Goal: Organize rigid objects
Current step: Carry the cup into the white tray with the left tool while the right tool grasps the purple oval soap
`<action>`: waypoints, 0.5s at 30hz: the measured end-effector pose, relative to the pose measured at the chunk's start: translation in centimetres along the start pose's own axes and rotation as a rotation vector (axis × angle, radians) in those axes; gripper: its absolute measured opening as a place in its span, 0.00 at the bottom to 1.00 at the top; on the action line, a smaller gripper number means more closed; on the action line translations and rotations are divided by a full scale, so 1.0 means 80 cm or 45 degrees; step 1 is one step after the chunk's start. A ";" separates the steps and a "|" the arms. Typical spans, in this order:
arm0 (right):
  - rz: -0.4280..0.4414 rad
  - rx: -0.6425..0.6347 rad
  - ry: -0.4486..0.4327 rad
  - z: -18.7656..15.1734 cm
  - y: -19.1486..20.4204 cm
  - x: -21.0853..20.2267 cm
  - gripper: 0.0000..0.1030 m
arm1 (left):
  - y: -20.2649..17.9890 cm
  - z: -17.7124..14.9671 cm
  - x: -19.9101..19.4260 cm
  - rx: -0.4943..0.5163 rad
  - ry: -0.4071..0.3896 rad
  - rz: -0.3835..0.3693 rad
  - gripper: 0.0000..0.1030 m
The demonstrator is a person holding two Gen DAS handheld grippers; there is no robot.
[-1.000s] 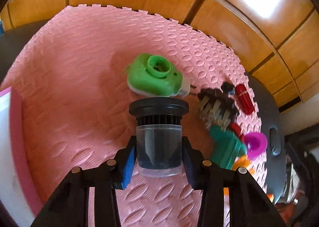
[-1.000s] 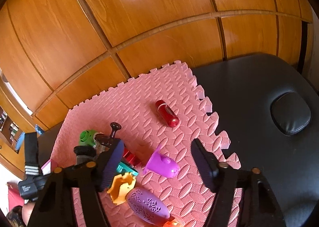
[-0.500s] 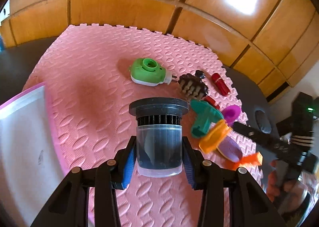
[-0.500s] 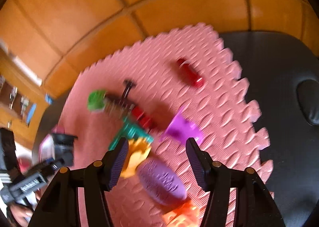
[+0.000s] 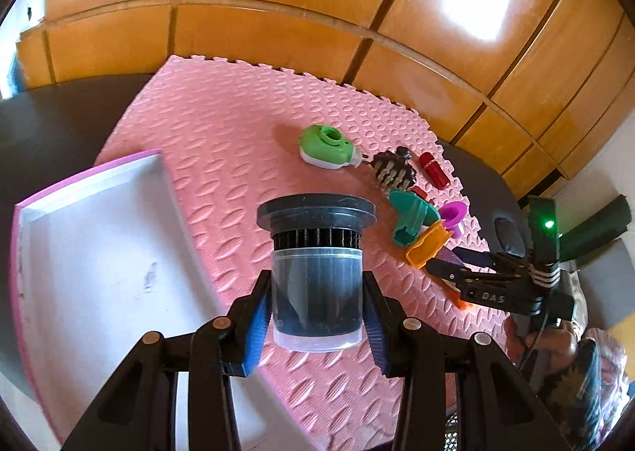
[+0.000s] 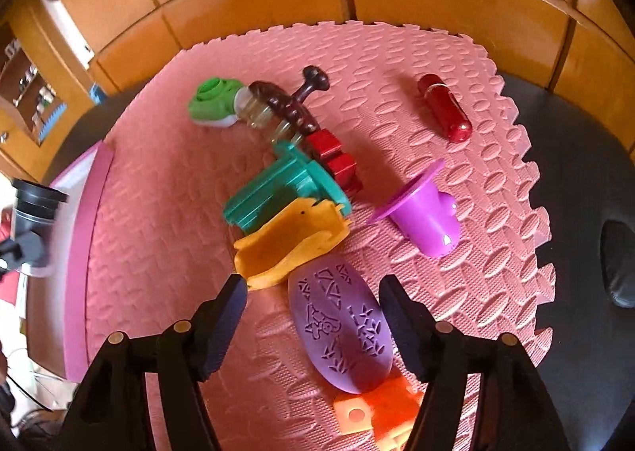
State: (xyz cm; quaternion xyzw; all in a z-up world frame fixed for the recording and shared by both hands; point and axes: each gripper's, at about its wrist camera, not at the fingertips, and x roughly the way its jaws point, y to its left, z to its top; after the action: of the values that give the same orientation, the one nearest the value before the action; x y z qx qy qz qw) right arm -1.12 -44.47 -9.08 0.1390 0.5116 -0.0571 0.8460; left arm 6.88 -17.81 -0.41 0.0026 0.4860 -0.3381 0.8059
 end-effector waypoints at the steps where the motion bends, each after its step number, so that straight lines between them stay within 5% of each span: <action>1: -0.029 -0.034 0.012 -0.003 0.005 0.003 0.55 | 0.006 -0.002 -0.005 -0.004 -0.005 0.006 0.42; 3: -0.093 -0.072 0.028 -0.007 0.013 0.010 0.42 | 0.025 -0.004 -0.015 -0.023 -0.014 0.029 0.42; 15: -0.129 -0.099 0.002 -0.014 0.024 0.011 0.44 | 0.175 -0.009 -0.025 -0.253 -0.012 0.267 0.42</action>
State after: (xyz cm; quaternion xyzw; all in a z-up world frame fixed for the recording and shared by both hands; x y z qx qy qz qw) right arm -1.20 -42.23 -10.01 0.0801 0.5203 -0.0799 0.8464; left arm 13.39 -5.69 -3.79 -0.0280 0.5104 -0.2022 0.8354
